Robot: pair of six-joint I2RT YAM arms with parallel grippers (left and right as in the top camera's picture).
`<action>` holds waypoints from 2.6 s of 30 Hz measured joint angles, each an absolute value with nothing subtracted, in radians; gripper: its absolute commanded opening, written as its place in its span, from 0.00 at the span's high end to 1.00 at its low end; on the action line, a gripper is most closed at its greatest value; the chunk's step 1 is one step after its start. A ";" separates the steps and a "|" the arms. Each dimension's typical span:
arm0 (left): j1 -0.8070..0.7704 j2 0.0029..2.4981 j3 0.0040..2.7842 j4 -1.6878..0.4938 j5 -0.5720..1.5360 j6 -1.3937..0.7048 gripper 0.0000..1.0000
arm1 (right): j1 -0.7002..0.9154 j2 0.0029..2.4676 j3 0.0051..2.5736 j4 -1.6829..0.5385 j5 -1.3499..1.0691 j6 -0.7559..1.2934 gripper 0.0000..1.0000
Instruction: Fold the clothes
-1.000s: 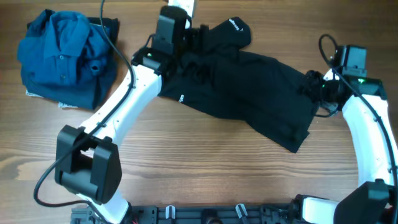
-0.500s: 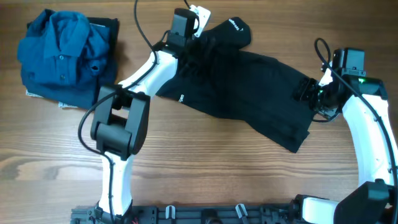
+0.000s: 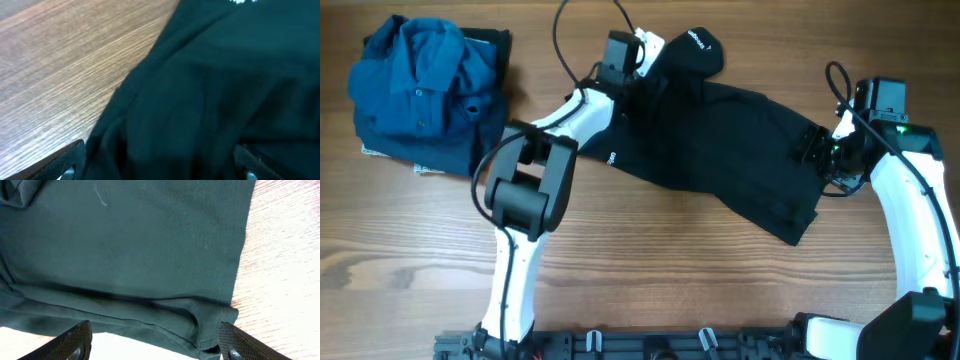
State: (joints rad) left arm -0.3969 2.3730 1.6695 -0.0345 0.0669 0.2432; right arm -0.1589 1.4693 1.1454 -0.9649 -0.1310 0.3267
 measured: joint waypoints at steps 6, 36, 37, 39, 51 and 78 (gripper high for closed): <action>-0.401 2.402 1.679 0.000 -0.016 0.241 0.07 | -0.159 1.469 1.145 -0.966 -0.139 0.327 0.18; -0.245 2.364 1.861 -0.819 -0.167 -0.429 0.00 | -0.142 1.783 1.103 -0.371 -0.197 0.200 0.16; -0.233 2.364 1.861 -0.827 -0.136 -0.431 0.00 | -0.142 1.803 1.102 -0.350 -0.214 0.199 0.16; -0.218 2.362 1.862 -0.854 -0.113 -0.428 0.00 | -0.142 1.831 1.102 -0.308 -0.237 0.191 0.16; -0.157 2.346 1.864 -0.925 0.052 -0.426 0.00 | -0.142 1.842 1.101 -0.112 -0.262 0.113 0.15; -0.222 2.316 2.052 -0.672 0.143 -0.093 0.00 | -0.140 1.844 1.520 -0.739 -0.376 0.023 0.04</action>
